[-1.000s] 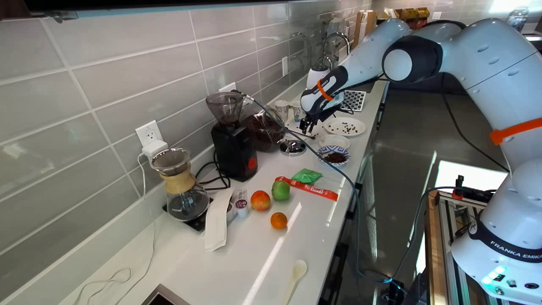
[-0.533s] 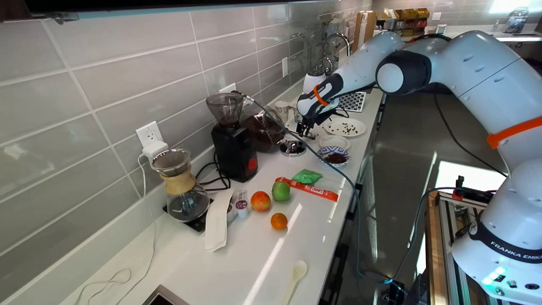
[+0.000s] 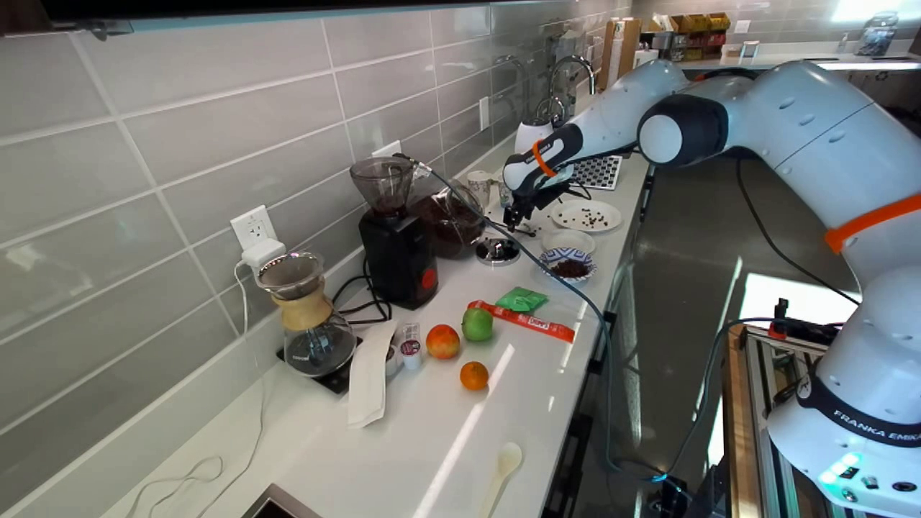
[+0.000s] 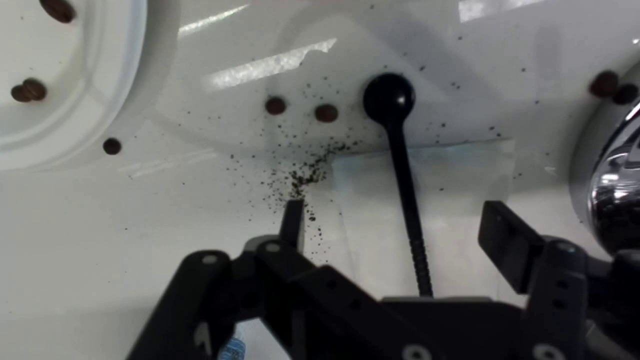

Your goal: Transfer a spoonful of contents from the glass container to the right plate

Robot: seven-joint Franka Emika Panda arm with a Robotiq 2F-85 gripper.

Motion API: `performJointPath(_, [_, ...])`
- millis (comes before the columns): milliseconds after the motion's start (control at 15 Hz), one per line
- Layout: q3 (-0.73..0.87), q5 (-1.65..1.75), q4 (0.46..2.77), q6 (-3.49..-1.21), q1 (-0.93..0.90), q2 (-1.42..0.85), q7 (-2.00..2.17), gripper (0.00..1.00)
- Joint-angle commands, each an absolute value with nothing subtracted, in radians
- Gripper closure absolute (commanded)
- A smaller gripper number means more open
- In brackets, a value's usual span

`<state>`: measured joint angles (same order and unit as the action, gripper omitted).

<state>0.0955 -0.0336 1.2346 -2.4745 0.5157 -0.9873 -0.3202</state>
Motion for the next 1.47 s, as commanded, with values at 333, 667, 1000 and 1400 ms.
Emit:
performJointPath(333, [0.006, -0.100, 1.091, -2.405, 0.578, -1.079, -0.417, 0.29])
performJointPath(667, [-0.018, -0.108, 1.058, -2.403, 0.590, -1.106, -0.440, 0.58])
performJointPath(1000, [-0.033, -0.103, 1.057, -2.409, 0.596, -1.102, -0.448, 0.28])
performJointPath(1400, [-0.045, -0.102, 1.060, -2.410, 0.602, -1.101, -0.464, 0.39])
